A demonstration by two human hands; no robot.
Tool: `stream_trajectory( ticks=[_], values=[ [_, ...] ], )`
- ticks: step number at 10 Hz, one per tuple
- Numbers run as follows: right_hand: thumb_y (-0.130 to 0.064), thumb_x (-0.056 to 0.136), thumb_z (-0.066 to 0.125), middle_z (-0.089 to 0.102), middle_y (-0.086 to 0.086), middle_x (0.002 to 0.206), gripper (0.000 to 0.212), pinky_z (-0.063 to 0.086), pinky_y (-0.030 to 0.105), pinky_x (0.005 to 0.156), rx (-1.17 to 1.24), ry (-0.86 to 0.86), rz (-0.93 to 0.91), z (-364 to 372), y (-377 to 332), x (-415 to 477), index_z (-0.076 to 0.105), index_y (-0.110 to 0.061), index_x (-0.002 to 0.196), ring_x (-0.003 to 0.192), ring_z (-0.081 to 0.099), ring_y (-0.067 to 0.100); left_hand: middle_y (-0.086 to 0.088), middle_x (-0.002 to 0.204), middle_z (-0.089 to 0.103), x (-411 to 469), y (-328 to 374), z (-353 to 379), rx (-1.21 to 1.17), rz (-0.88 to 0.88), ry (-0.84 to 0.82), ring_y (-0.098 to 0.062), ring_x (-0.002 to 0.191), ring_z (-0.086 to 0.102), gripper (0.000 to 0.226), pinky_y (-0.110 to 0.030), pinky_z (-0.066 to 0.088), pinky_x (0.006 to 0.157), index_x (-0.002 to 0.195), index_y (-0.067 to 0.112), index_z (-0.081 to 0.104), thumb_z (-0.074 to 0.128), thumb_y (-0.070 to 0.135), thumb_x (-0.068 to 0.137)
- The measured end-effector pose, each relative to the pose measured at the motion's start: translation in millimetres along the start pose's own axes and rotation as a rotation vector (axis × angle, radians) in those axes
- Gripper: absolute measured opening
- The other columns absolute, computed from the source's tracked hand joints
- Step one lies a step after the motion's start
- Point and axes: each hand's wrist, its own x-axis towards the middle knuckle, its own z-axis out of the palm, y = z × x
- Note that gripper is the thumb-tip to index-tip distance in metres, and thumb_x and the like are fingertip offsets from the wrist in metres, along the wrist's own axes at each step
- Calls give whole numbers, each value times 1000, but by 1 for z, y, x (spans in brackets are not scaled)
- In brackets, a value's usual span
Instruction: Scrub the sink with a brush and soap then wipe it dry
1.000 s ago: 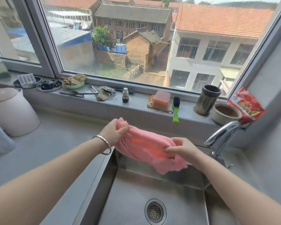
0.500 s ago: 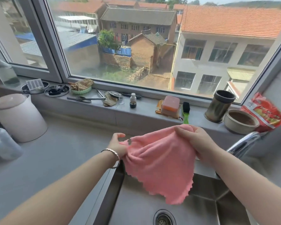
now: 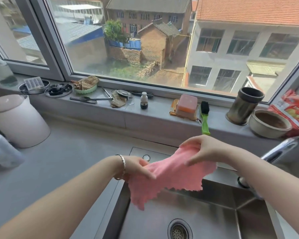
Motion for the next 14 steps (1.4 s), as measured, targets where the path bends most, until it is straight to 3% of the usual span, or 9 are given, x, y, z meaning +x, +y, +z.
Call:
stream_trajectory(
  ticks=[1,3,5,6,7,9,11,12,14],
  values=[
    [-31,62,78,65,-10,97,43,52,26,75,-514,-143,74,4,0,12,65,-32,103,92,61,12,2,65,59,8,10,-6,235,6,236,-15,57,55,11,-19,44,52,71,20,60,68,28,73],
    [-36,81,58,53,4,88,33,49,32,73,-529,133,118,-15,-7,47,49,-16,57,87,53,24,-1,62,49,27,40,-35,-45,66,619,-19,58,44,32,-24,35,54,61,15,49,51,34,87],
    [-19,93,44,60,13,77,16,53,26,38,719,273,409,-35,-44,91,55,-10,87,59,59,24,-3,60,46,43,96,-53,49,288,858,-24,68,44,34,-30,30,52,56,15,40,46,20,89],
    [-24,86,49,63,11,88,15,56,29,50,1007,111,363,-51,-58,116,55,-13,94,54,58,17,-4,71,52,52,122,-52,253,423,795,-23,72,48,26,-27,33,60,65,15,45,49,24,89],
    [-20,84,60,60,12,80,18,52,29,62,684,236,323,-59,-63,139,57,-5,94,64,57,19,-5,87,66,67,126,-62,367,534,547,-22,81,61,26,-30,49,71,90,16,56,49,40,82],
    [-21,86,62,58,-1,68,11,42,18,47,359,349,89,-93,-71,195,61,-13,80,58,52,9,-5,66,64,98,105,-127,191,488,854,-22,69,59,31,-33,47,66,68,10,61,48,30,88],
    [-19,91,55,57,11,104,11,36,22,58,-29,383,106,-88,-48,278,59,-13,100,88,50,19,-23,81,66,142,80,-158,265,318,686,-26,67,57,30,-43,52,80,75,-2,64,47,20,84],
    [-18,92,53,41,16,137,49,37,21,89,-185,360,185,-71,-31,296,37,-7,136,121,46,29,-20,79,67,155,76,-162,294,281,679,-29,69,59,29,-42,53,79,75,1,64,46,22,85],
    [-24,94,45,46,15,135,46,37,36,97,-377,465,144,-63,-31,264,39,-11,137,122,44,31,-17,95,69,143,85,-141,310,212,655,-30,89,64,31,-32,49,80,79,11,62,40,28,92]
  ],
)
